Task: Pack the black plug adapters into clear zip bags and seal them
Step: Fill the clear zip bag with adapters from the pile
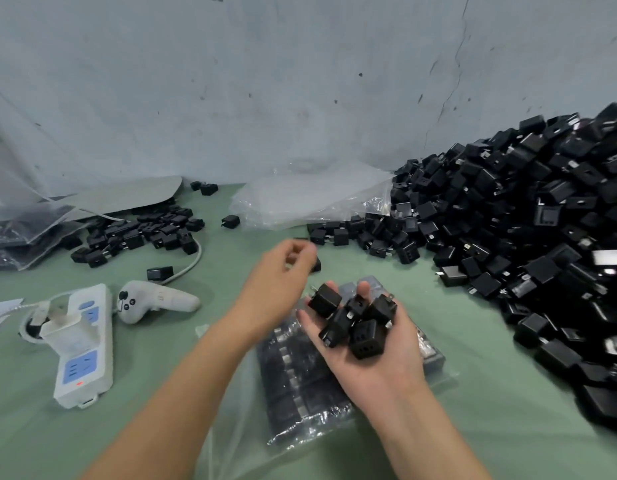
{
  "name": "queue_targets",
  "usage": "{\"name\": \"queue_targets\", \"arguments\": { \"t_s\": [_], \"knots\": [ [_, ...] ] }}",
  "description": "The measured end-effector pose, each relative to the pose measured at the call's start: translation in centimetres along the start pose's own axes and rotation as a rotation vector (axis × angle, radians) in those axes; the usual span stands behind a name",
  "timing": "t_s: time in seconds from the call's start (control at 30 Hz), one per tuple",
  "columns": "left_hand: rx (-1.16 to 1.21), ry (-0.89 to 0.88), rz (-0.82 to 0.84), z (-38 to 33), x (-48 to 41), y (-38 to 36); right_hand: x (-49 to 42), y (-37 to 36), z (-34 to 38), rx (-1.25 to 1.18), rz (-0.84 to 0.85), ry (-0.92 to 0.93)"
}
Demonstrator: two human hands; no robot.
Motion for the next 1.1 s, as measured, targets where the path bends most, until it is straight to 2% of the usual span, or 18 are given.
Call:
{"name": "queue_targets", "arguments": {
  "t_s": [0.07,0.13,0.33,0.47,0.53,0.83,1.1],
  "knots": [
    [-0.031,-0.006,0.105,0.0,3.6,0.7,-0.3,-0.6,-0.6,-0.006,0.025,-0.020],
    [-0.034,0.009,0.114,0.6,6.1,1.0,-0.4,-0.8,-1.3,0.039,0.032,-0.052],
    [0.169,0.105,-0.163,2.4,9.0,2.9,1.0,-0.7,-3.4,0.069,-0.015,-0.140],
    [-0.019,0.217,-0.371,5.9,11.4,7.6,1.3,-0.2,-2.6,0.078,-0.105,-0.089],
    [-0.140,0.325,-0.410,7.9,12.8,9.5,1.1,-0.2,-1.9,0.081,-0.135,-0.063],
    [-0.211,0.397,-0.315,10.1,14.4,9.8,-0.2,-1.2,0.0,0.321,-0.071,-0.030],
    [-0.299,0.275,-0.103,9.4,13.0,8.2,-0.6,-1.6,-1.2,0.371,-0.019,-0.063]
  ]
}}
Point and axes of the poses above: each hand's wrist, its own x-axis away from the middle knuckle, its own y-axis out of the back of the hand, z = x × y, the point moved 3 cm from there along -x, towards the middle knuckle, and after that the axes turned 2 degrees about z, right-handed, at the moved point
